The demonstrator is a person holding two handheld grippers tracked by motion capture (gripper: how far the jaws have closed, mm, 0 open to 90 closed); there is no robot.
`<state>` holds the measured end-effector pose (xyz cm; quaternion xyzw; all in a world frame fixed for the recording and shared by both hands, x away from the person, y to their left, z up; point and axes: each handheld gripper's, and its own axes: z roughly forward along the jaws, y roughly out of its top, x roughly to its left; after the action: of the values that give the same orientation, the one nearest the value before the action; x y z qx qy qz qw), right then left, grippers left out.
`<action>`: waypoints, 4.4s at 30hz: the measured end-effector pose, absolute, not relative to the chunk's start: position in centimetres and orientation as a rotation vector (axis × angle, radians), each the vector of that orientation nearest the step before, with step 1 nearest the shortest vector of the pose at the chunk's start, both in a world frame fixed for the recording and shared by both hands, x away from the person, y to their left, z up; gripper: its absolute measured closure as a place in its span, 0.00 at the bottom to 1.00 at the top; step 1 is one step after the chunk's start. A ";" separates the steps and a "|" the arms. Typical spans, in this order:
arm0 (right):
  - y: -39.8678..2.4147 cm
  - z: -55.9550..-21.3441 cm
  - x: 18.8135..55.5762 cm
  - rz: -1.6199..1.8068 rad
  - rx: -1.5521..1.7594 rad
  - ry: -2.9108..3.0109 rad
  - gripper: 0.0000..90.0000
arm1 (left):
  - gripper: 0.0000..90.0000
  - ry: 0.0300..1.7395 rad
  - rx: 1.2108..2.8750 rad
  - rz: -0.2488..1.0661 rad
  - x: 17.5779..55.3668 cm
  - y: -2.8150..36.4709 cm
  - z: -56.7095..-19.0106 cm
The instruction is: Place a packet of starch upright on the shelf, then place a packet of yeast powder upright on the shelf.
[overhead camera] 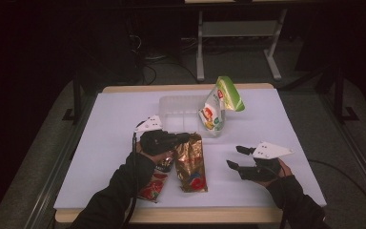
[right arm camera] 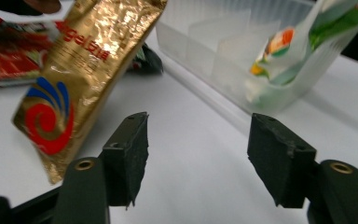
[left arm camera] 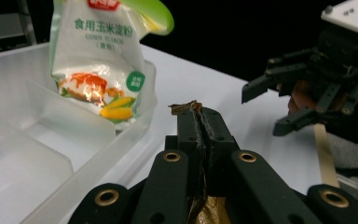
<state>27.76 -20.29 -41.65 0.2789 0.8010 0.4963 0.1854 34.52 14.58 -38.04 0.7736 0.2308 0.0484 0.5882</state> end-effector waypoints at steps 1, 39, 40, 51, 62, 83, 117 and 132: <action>-20.4 -41.7 27.5 1.407 0.775 2.249 0.39 | 0.98 0.541 1.791 0.107 34.5 14.7 -38.0; -22.1 -44.4 25.5 1.330 0.775 2.124 0.33 | 0.98 0.592 1.520 0.221 34.8 15.7 -33.5; -22.1 -44.4 25.5 1.330 0.774 2.124 0.33 | 0.98 0.592 1.519 0.230 34.9 15.7 -33.3; -22.1 -44.4 25.5 1.329 0.777 2.121 0.33 | 0.98 0.660 1.475 0.299 36.9 14.8 -31.5; -22.0 -44.4 25.5 1.332 0.770 2.130 0.33 | 0.98 0.749 1.454 0.388 39.9 13.3 -30.4; -21.8 -44.5 25.4 1.351 0.756 2.140 0.33 | 0.98 0.965 1.430 0.564 44.5 9.6 -32.1; -21.5 -44.6 25.5 1.340 0.751 2.162 0.34 | 0.92 0.873 1.580 0.482 43.1 10.2 -35.7; -21.2 -44.7 25.6 1.328 0.751 2.178 0.35 | 0.85 0.817 1.618 0.466 42.1 10.8 -35.4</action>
<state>25.58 -21.24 -44.67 0.2741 0.7954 0.4848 0.2390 42.13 10.83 -35.44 0.6961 0.3515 0.2003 0.5931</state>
